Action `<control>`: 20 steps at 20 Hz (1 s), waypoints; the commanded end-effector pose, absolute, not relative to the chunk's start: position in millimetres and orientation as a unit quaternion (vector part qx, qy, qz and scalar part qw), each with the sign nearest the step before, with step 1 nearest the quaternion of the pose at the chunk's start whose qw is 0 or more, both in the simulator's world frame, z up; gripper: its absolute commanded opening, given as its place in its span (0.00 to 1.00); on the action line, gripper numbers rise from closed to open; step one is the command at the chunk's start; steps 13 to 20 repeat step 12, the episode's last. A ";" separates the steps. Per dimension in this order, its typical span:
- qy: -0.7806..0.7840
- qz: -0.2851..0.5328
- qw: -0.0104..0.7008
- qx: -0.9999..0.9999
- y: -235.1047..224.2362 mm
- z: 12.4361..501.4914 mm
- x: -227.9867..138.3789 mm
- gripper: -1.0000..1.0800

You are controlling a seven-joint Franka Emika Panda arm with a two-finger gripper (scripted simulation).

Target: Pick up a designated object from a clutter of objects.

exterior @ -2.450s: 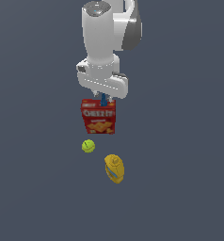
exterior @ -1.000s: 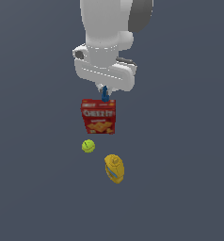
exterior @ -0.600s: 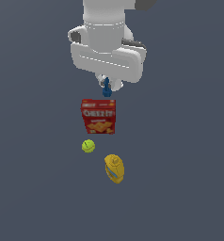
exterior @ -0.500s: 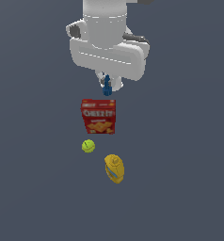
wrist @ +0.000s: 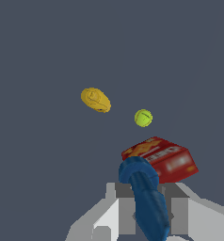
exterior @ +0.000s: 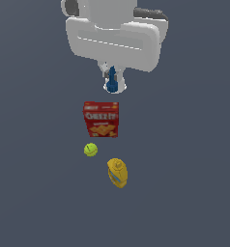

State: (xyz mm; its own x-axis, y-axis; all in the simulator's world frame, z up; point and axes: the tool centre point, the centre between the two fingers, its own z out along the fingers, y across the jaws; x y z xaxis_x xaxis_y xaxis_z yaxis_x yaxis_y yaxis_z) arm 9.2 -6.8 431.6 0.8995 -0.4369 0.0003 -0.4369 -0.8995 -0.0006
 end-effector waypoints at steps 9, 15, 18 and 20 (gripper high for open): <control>0.224 0.000 0.000 -0.975 -4.7 445.7 19.1 0.00; 0.224 0.000 0.000 -0.975 -4.9 445.0 18.8 0.00; 0.224 0.000 0.000 -0.975 -4.9 445.0 18.8 0.00; 0.224 0.000 0.000 -0.975 -4.9 445.0 18.8 0.00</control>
